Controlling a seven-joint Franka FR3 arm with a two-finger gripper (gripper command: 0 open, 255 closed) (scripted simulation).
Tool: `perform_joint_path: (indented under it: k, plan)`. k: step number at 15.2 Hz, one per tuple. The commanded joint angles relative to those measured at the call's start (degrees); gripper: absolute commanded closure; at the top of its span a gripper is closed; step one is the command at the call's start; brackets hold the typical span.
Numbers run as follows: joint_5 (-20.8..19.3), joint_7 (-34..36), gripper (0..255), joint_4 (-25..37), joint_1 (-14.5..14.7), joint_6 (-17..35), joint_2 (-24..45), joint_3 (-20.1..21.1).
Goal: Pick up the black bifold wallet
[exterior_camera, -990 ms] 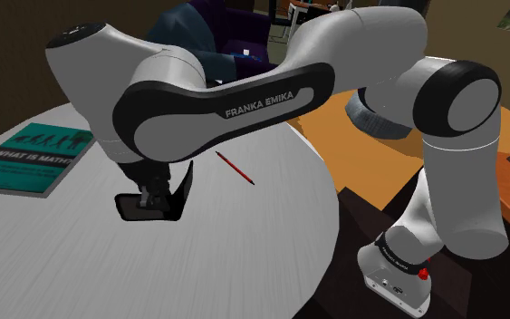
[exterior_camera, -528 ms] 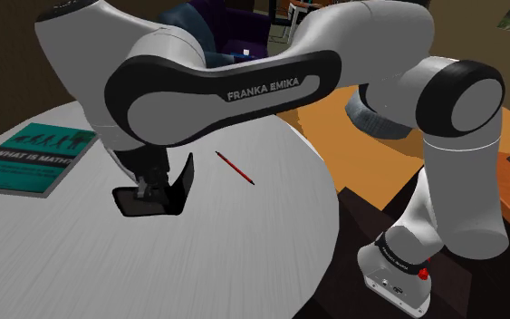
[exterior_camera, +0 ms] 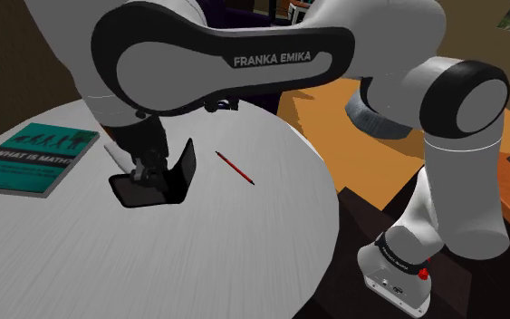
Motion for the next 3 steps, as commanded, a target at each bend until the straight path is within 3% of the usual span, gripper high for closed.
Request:
perform_joint_path:
  k: [1,3]
  plan:
    - [-0.1,-0.2,255,2.2,0.5,-1.8,0.3,0.0]
    - [-0.1,-0.2,255,2.3,0.5,-1.9,0.3,0.0]
